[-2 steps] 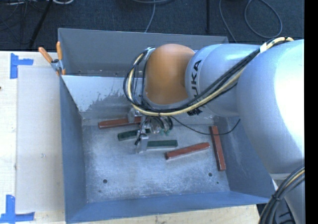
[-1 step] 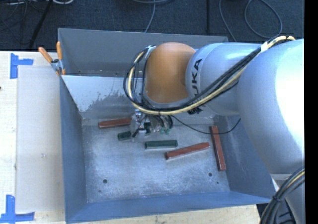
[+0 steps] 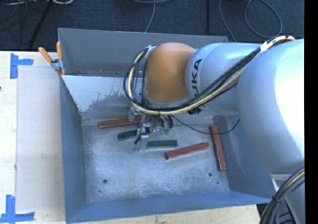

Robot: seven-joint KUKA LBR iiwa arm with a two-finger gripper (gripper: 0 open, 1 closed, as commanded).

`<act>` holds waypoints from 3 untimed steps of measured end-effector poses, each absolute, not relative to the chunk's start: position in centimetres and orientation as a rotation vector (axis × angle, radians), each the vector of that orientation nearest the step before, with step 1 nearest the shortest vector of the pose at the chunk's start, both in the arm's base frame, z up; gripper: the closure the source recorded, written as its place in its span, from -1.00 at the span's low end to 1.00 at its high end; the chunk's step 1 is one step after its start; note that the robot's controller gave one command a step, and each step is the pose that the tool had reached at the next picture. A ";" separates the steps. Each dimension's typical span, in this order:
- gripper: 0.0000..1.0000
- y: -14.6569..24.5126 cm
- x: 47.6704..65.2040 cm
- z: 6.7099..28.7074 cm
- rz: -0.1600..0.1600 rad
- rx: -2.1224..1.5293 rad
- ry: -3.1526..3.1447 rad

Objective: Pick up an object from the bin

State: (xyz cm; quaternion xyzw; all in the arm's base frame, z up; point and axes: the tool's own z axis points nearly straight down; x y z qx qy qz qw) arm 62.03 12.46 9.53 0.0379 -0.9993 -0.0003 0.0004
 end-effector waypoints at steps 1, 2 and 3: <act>-1.00 12.0 61.6 7.0 -0.003 0.063 -3.144; 1.00 12.0 61.9 7.5 -0.005 0.059 -3.153; 1.00 11.7 61.9 13.6 -0.003 0.063 -3.149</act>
Offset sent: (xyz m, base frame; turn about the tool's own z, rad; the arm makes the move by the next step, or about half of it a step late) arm -0.0048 -0.0057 -0.0253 0.0367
